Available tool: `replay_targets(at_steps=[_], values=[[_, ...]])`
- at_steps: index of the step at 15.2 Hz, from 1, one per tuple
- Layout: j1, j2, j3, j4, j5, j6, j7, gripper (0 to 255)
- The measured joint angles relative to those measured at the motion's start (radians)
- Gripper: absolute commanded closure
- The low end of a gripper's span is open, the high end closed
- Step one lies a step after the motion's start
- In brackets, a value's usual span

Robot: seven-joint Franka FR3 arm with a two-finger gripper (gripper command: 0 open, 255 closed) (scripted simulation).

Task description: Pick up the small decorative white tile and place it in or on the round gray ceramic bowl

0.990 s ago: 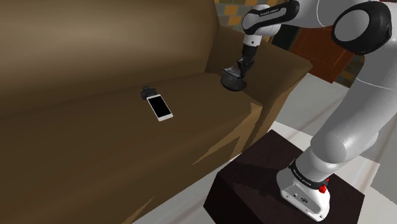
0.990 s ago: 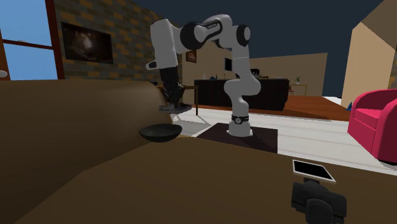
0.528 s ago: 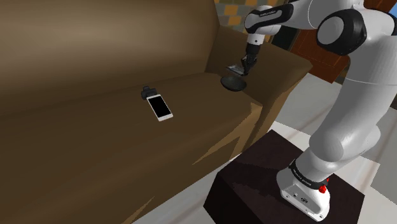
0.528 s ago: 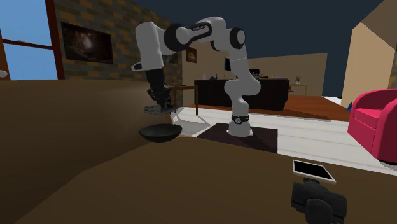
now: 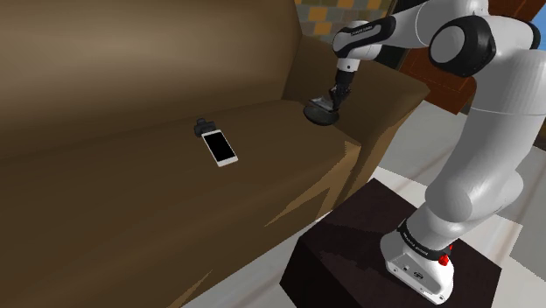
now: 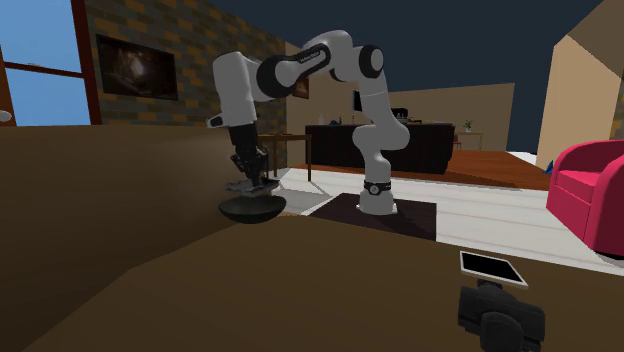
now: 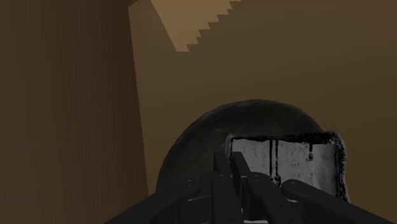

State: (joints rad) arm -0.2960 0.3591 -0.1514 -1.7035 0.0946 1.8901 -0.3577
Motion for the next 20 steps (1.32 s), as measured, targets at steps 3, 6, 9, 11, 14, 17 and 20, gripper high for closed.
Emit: replay_targets(at_steps=[3,6,9,11,14,17,20], values=[[0.0,0.013,0.001,-0.023,0.003,0.035,-0.002,255],[0.0,0.023,0.002,-0.036,0.005,0.059,-0.004,255],[0.0,0.024,0.002,-0.038,0.005,0.062,-0.004,255],[0.0,0.024,0.002,-0.039,0.005,0.063,-0.004,255],[0.0,0.024,0.003,-0.039,0.006,0.063,-0.004,0],[0.0,0.024,0.002,-0.039,0.006,0.063,-0.004,0],[-0.001,0.015,0.001,-0.011,0.003,0.027,-0.002,0]])
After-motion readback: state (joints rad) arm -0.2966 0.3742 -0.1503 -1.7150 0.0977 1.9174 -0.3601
